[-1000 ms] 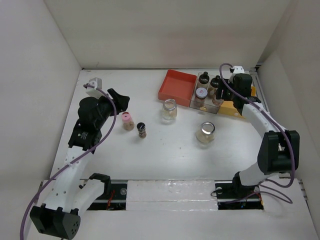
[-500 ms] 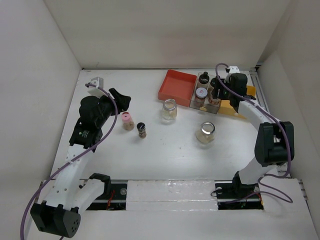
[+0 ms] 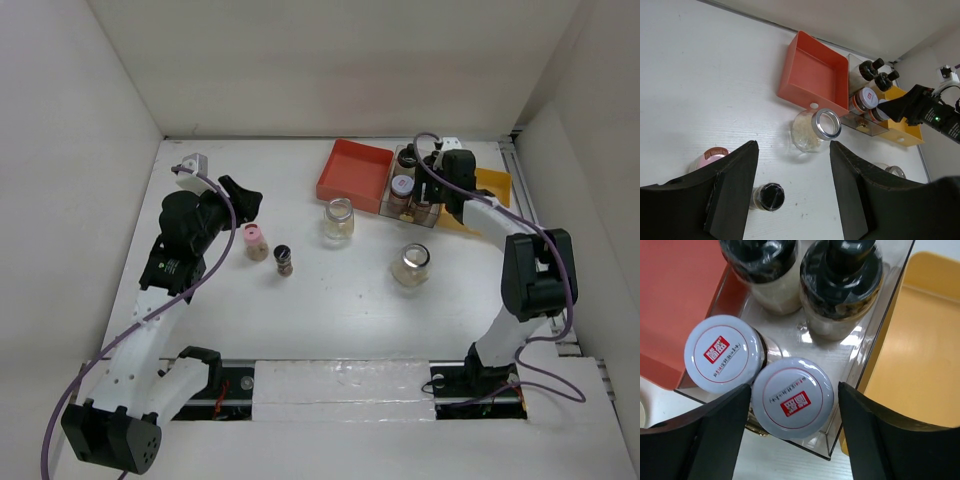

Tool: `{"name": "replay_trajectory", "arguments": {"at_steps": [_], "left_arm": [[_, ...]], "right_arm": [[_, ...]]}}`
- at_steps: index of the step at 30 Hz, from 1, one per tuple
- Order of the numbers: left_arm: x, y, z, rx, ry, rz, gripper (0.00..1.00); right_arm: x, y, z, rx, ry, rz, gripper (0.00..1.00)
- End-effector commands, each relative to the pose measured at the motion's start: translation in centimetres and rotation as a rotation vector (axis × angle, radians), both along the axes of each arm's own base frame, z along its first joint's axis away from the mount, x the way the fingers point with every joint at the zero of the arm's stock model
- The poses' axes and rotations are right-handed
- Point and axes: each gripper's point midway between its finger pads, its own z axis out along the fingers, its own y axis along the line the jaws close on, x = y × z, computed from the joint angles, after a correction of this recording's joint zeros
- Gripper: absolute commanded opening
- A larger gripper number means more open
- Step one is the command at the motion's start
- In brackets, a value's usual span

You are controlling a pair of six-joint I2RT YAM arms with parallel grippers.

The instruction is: Organize the condiment bottles

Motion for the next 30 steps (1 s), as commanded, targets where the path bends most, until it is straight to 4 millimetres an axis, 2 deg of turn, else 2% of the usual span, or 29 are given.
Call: {"name": "replay_trajectory", "arguments": {"at_steps": [1, 2, 6, 9, 10, 11, 13, 14, 15, 16, 17, 18, 19, 20, 22, 23, 24, 30], "left_arm": [[0.2, -0.1, 1.9, -0.003, -0.065, -0.013, 0.55], [0.2, -0.1, 1.9, -0.003, -0.065, -0.013, 0.55], [0.2, -0.1, 1.5, -0.001, -0.056, -0.013, 0.55], [0.1, -0.3, 1.5, -0.003, -0.056, -0.022, 0.55], [0.1, -0.3, 1.5, -0.003, -0.056, -0.022, 0.55], [-0.1, -0.2, 1.8, -0.005, -0.065, -0.022, 0.55], [-0.1, -0.2, 1.8, -0.005, -0.065, -0.022, 0.55], [-0.1, -0.2, 1.8, -0.005, -0.065, -0.022, 0.55], [0.0, 0.0, 1.8, -0.003, -0.065, -0.011, 0.55], [0.0, 0.0, 1.8, -0.003, -0.065, -0.011, 0.55], [0.0, 0.0, 1.8, -0.003, -0.065, -0.011, 0.55], [0.0, 0.0, 1.8, -0.003, -0.065, -0.011, 0.55], [0.0, 0.0, 1.8, -0.003, -0.065, -0.011, 0.55], [0.0, 0.0, 1.8, -0.003, -0.065, -0.011, 0.55], [0.0, 0.0, 1.8, -0.003, -0.065, -0.011, 0.55], [0.0, 0.0, 1.8, -0.003, -0.065, -0.011, 0.55], [0.0, 0.0, 1.8, -0.003, -0.065, -0.011, 0.55], [-0.1, 0.0, 2.1, -0.005, -0.074, -0.011, 0.55]], "right_arm": [[2.5, 0.5, 9.2, 0.006, -0.259, -0.029, 0.77], [2.3, 0.3, 9.4, 0.002, -0.264, -0.040, 0.79], [0.8, 0.3, 12.9, -0.013, -0.322, -0.055, 0.82], [-0.3, 2.1, 14.3, -0.018, -0.342, 0.001, 0.81], [-0.7, 3.1, 14.3, -0.028, -0.346, 0.042, 0.79], [-1.4, 6.0, 14.3, -0.015, -0.347, 0.134, 0.78], [-2.5, 9.6, 14.3, -0.003, -0.349, 0.252, 0.70], [-3.0, 11.4, 13.2, 0.008, -0.320, 0.309, 0.70], [-4.5, 15.0, 12.6, 0.036, -0.305, 0.435, 0.71], [-5.1, 16.6, 12.5, 0.050, -0.300, 0.482, 0.79], [-5.5, 18.0, 11.2, 0.053, -0.271, 0.518, 0.84], [-6.7, 20.1, 10.3, 0.061, -0.246, 0.577, 0.91], [-7.0, 21.0, 10.1, 0.063, -0.241, 0.597, 0.98], [-7.4, 22.1, 8.8, 0.063, -0.211, 0.627, 1.00], [-8.3, 24.2, 8.3, 0.069, -0.193, 0.677, 1.00], [-8.2, 24.9, 8.5, 0.072, -0.199, 0.688, 1.00], [-8.2, 25.5, 7.3, 0.064, -0.169, 0.698, 1.00], [-6.3, 25.5, 5.8, 0.008, -0.144, 0.626, 1.00]]}}
